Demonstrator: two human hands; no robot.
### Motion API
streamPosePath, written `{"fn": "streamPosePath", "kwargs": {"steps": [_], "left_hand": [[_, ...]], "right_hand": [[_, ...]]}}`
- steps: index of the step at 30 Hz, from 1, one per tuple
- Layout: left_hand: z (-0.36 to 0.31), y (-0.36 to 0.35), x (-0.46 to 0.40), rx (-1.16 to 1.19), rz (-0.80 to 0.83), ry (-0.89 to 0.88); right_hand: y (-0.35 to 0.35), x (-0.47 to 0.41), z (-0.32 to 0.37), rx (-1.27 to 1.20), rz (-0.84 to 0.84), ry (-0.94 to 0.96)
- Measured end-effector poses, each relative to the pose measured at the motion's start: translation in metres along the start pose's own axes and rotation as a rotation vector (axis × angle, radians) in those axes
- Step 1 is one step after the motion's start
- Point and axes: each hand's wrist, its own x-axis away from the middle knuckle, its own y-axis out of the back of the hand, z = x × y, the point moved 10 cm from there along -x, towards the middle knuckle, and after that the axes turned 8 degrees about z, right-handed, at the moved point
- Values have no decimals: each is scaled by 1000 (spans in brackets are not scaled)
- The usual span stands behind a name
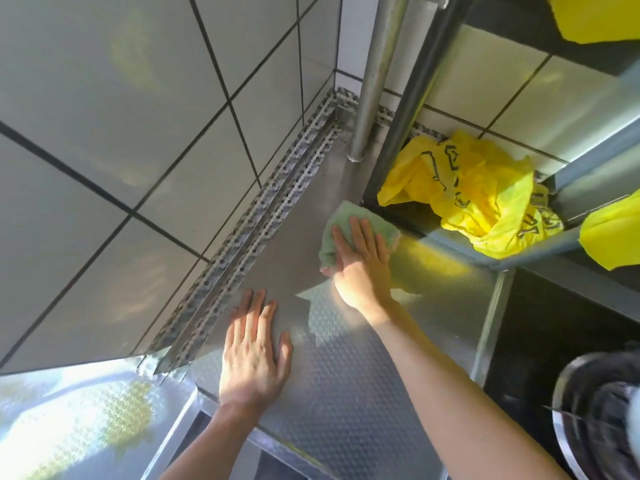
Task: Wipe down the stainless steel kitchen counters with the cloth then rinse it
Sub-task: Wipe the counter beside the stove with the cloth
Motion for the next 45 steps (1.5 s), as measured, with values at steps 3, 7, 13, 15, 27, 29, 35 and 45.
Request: {"fn": "streamPosePath", "kwargs": {"steps": [3, 7, 13, 15, 27, 29, 35, 45], "left_hand": [[1, -1, -1, -3, 2, 4], [1, 1, -1, 11, 13, 21], [-3, 6, 0, 25, 12, 4], [-3, 7, 0, 25, 15, 14], [-7, 9, 3, 27, 11, 14], [-7, 9, 3, 31, 9, 13], [-10, 11, 6, 24, 0, -1], [-49, -16, 70, 43, -48, -63]], "right_hand": [[-14, -22, 45, -58, 73, -43], [-19, 26, 69, -53, 75, 284], [-7, 107, -70, 52, 86, 133], [4, 107, -119, 30, 77, -68], [-22, 107, -2, -22, 75, 206], [-33, 154, -19, 56, 126, 300], [-1, 162, -161, 164, 231, -13], [-29, 171, -29, 35, 120, 125]]}}
